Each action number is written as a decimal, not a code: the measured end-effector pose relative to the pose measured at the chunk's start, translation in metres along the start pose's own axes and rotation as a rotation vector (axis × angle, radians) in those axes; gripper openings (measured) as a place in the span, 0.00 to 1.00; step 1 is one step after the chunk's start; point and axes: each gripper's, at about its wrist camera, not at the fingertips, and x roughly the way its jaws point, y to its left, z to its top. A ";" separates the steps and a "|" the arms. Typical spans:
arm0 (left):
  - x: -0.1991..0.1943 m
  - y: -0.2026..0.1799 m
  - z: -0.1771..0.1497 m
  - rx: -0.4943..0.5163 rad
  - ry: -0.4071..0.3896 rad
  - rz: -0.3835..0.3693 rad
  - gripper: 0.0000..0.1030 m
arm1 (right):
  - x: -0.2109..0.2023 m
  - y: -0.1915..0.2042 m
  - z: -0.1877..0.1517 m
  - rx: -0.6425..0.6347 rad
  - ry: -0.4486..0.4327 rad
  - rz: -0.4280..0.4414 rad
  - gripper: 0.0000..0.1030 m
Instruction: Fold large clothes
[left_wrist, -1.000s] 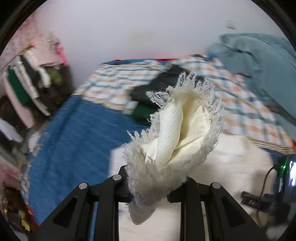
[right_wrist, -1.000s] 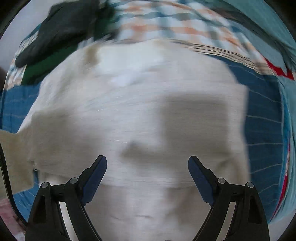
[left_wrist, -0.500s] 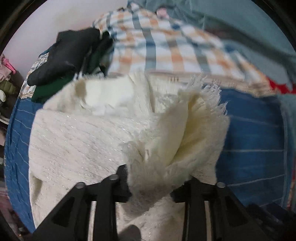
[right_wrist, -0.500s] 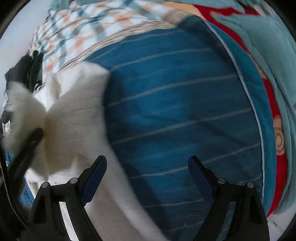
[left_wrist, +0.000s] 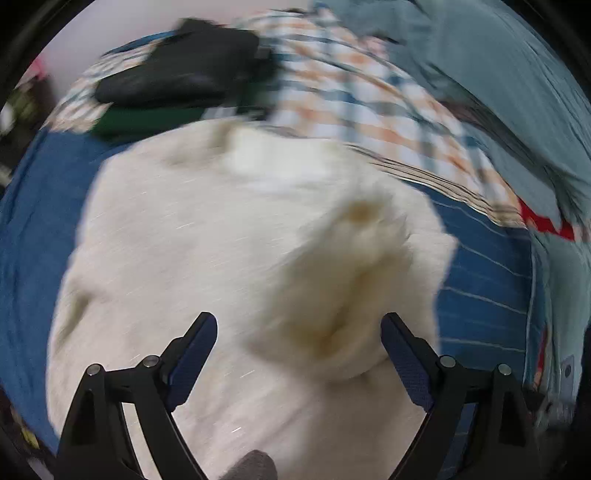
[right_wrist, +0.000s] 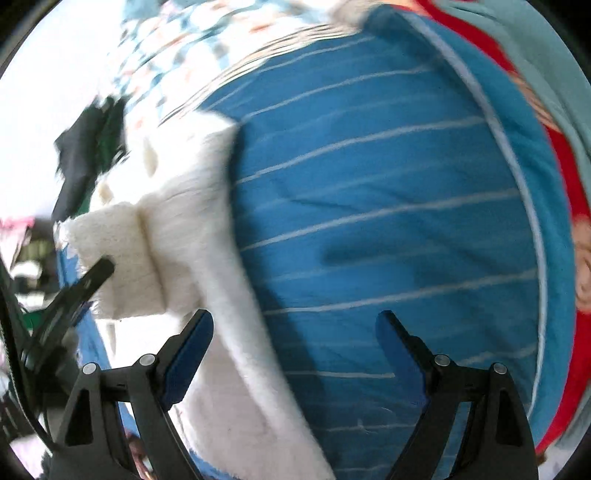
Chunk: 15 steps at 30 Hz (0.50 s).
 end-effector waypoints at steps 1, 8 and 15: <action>-0.005 0.016 -0.006 -0.023 0.002 0.026 0.88 | 0.004 0.006 0.002 -0.022 0.007 0.000 0.88; 0.013 0.101 -0.040 -0.097 0.076 0.233 0.88 | 0.067 0.066 0.020 -0.240 0.099 -0.077 0.88; 0.051 0.168 -0.057 -0.139 0.101 0.441 0.88 | 0.080 0.045 0.039 -0.136 0.043 -0.124 0.24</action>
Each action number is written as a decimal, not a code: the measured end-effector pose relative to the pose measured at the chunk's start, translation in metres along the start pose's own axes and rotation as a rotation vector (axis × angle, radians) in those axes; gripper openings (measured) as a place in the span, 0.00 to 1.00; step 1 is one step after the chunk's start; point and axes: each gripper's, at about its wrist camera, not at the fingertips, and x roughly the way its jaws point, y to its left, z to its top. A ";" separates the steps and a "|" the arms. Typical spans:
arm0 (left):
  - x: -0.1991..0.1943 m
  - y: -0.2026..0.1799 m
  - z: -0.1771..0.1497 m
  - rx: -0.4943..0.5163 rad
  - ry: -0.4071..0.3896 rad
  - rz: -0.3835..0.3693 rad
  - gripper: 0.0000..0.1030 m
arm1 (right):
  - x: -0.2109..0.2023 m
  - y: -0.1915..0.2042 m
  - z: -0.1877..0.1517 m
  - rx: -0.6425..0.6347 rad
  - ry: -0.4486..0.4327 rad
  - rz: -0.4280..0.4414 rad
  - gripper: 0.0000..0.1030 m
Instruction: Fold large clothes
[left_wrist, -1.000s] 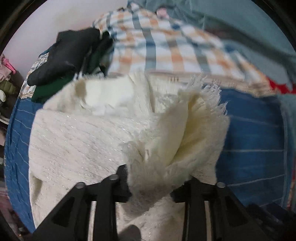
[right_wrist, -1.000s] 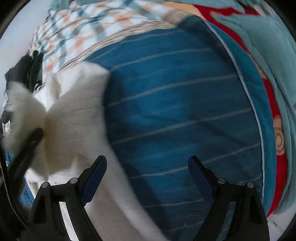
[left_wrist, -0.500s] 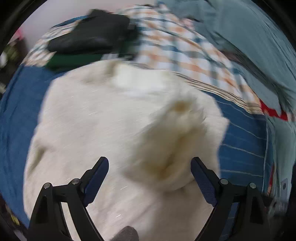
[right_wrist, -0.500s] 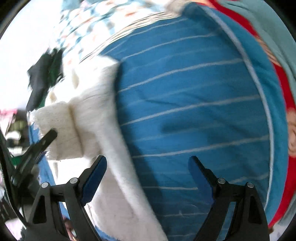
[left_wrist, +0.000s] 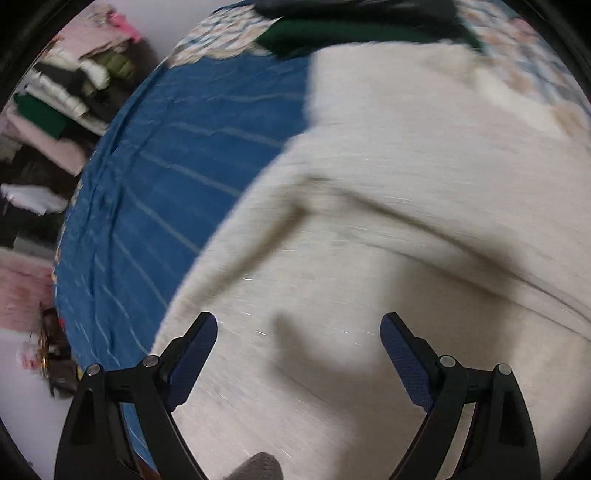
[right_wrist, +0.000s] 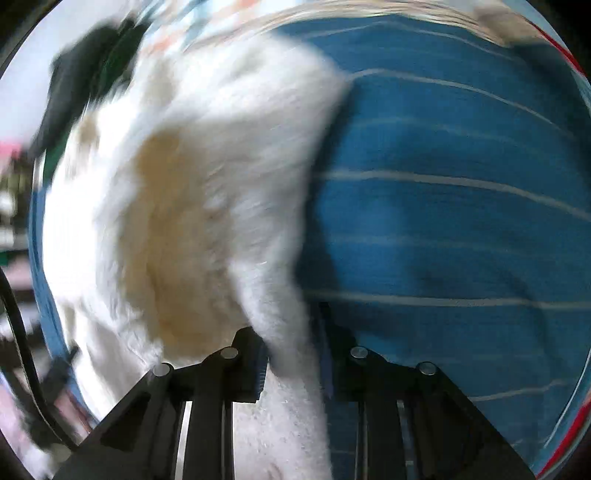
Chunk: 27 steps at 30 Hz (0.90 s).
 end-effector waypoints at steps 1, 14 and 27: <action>0.009 0.007 0.002 -0.026 0.009 0.007 0.88 | -0.002 -0.009 0.000 0.031 -0.016 -0.015 0.24; 0.064 0.020 0.022 -0.026 -0.003 -0.087 1.00 | -0.061 -0.051 -0.045 0.312 -0.028 0.092 0.54; -0.035 0.035 0.053 -0.058 -0.138 -0.069 1.00 | -0.103 0.053 0.004 0.023 -0.312 0.003 0.38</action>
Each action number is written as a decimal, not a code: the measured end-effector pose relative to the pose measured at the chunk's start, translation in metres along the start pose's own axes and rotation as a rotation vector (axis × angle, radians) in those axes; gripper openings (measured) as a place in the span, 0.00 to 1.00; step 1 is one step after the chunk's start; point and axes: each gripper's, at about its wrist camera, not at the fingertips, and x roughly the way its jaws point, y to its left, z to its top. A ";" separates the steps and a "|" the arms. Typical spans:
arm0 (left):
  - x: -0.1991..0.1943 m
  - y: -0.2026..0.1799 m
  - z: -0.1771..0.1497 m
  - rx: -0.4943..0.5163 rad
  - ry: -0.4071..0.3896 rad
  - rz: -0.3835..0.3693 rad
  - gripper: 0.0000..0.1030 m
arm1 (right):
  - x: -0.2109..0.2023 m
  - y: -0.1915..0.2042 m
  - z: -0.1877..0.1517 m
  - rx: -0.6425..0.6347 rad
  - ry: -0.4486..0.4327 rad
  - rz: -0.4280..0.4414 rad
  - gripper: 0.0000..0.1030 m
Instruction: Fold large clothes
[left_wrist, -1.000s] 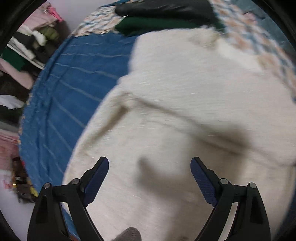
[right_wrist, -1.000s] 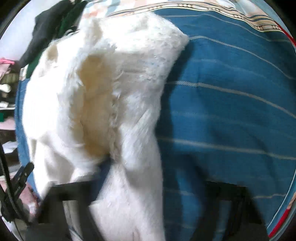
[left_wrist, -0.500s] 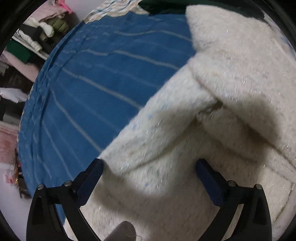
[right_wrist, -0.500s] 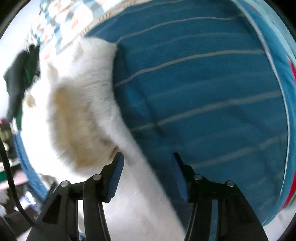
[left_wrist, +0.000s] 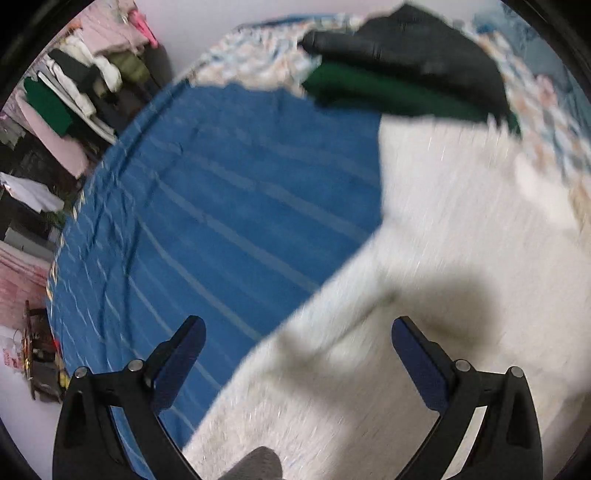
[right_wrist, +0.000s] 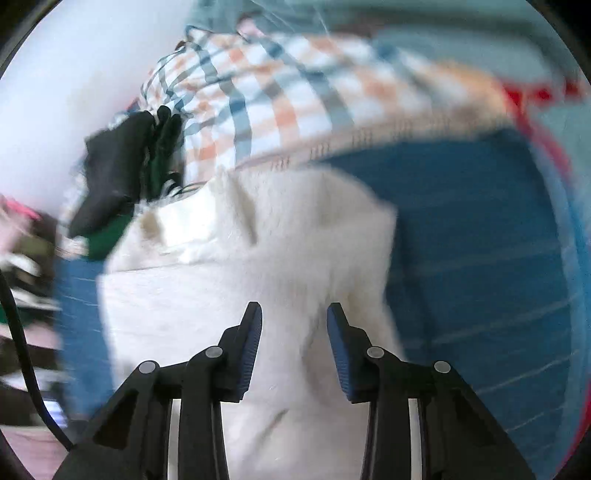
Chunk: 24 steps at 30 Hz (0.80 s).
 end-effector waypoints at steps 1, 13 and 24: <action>0.003 -0.005 0.009 0.009 -0.013 0.003 1.00 | -0.004 0.007 0.001 -0.036 -0.021 -0.008 0.38; 0.100 -0.030 0.035 0.157 0.028 -0.002 1.00 | 0.103 -0.035 0.006 0.070 0.324 -0.113 0.00; 0.022 -0.029 -0.013 0.191 -0.018 0.315 1.00 | -0.020 -0.053 -0.026 -0.015 0.294 -0.203 0.65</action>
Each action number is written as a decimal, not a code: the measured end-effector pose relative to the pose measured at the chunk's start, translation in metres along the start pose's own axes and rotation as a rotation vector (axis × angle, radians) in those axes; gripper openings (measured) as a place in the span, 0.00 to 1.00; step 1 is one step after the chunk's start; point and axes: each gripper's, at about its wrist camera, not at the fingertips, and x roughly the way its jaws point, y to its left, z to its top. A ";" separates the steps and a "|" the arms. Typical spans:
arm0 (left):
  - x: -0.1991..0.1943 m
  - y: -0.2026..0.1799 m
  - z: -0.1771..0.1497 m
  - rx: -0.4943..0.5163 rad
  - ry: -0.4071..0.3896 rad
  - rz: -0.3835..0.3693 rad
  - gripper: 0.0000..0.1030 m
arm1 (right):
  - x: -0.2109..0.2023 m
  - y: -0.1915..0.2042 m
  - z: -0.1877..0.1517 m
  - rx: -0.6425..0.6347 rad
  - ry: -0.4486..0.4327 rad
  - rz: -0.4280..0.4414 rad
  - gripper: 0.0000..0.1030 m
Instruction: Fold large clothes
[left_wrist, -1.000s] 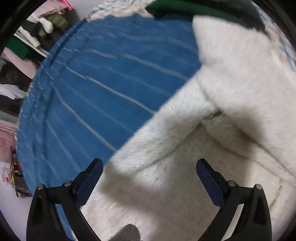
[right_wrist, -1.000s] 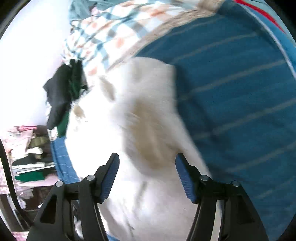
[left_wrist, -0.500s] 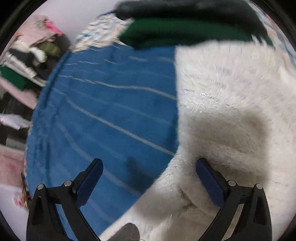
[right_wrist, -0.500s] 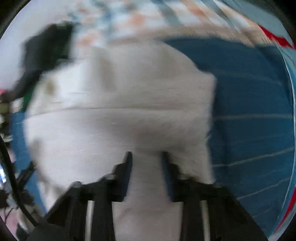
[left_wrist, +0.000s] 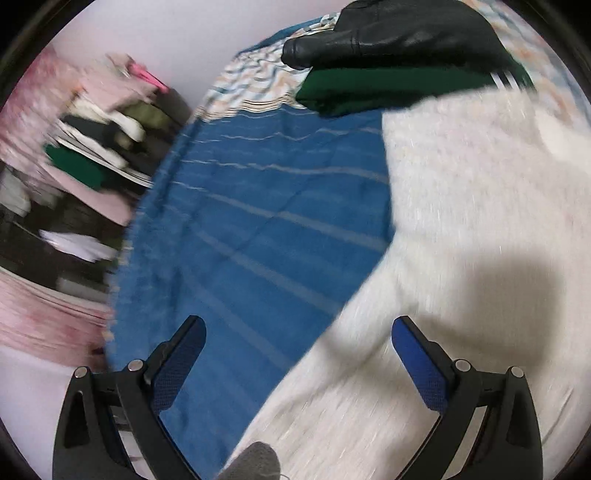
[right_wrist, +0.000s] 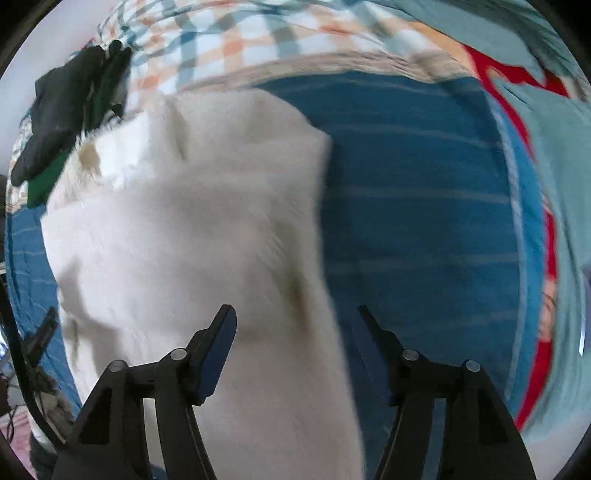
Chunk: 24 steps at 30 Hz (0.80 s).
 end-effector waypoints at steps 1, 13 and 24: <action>-0.008 -0.005 -0.011 0.016 0.002 0.028 1.00 | -0.001 -0.010 -0.012 0.006 0.011 -0.018 0.65; -0.128 -0.104 -0.125 0.128 0.130 0.177 1.00 | 0.012 -0.127 -0.071 -0.073 0.132 -0.014 0.65; -0.264 -0.257 -0.192 0.332 0.047 0.034 1.00 | 0.002 -0.264 -0.061 -0.070 0.187 -0.033 0.65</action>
